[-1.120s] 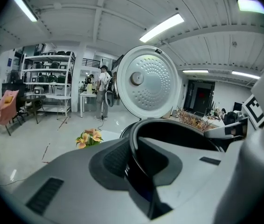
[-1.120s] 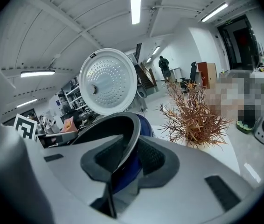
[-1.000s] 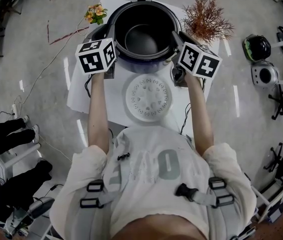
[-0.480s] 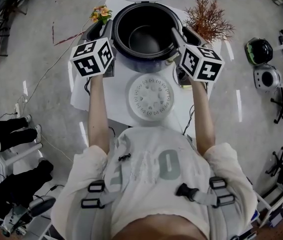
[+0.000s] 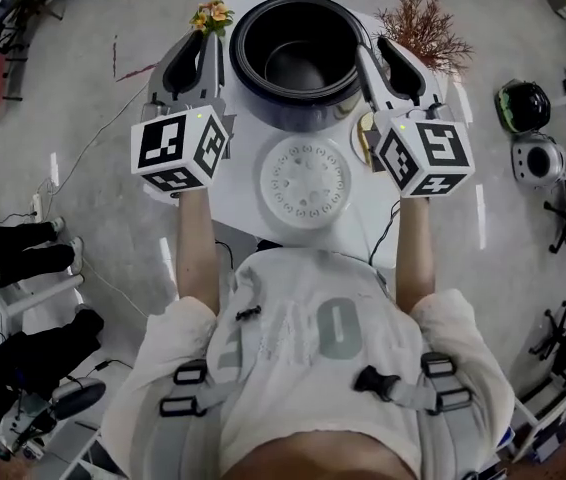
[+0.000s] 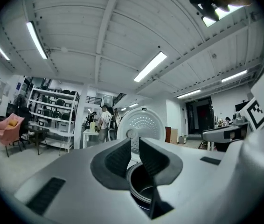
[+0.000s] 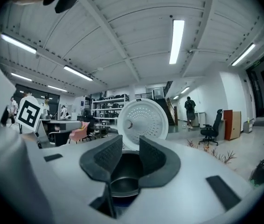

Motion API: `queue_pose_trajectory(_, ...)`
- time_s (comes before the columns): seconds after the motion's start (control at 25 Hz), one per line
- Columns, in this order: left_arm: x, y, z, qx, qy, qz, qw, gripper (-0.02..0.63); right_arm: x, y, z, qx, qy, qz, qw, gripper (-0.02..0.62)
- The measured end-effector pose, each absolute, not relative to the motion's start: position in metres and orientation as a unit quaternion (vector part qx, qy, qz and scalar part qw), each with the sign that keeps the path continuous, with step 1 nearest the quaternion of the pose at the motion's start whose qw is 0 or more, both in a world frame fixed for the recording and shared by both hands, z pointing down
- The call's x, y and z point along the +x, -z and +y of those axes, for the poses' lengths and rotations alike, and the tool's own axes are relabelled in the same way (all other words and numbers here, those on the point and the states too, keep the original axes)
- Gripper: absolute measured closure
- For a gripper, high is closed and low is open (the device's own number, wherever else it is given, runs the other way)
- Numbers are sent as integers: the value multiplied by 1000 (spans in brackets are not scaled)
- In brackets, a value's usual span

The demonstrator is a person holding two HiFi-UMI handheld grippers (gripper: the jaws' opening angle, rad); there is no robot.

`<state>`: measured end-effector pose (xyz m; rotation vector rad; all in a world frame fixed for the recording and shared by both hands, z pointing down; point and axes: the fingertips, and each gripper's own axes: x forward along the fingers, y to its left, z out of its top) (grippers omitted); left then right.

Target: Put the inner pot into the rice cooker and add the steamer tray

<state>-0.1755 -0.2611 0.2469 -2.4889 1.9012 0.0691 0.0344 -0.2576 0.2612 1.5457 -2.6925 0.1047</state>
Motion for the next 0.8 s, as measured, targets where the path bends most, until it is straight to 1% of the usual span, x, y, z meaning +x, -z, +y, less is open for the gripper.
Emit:
queue_pose_trajectory(0.08, -170, -239, -242, -795, -36, 604, 25, 545, 36, -259, -247, 501, -17, -865, 15, 484)
queue_pose_trajectory(0.12, -167, -237, -232, -796, -41, 603, 35, 552, 37, -260, -241, 505, -8, -863, 16, 504)
queue_pose_trajectory(0.2, -160, -235, -213, -795, -42, 604, 50, 561, 41, -264, -230, 512, 8, -859, 23, 567)
queue_pose_trajectory(0.24, -157, -236, -204, -794, -42, 605, 56, 563, 43, -267, -224, 513, 13, -858, 26, 586)
queue_pose_trajectory(0.44, -153, -248, -163, -780, -41, 620, 74, 565, 48, -278, -195, 512, 12, -859, 14, 586)
queue_pose_trajectory(0.64, -154, -261, -143, -768, -38, 636, 69, 581, 57, -283, -173, 517, 11, -856, 2, 586)
queue_pose_trajectory(0.8, -158, -258, -134, -761, -37, 643, 76, 581, 60, -285, -159, 521, 9, -854, -2, 586)
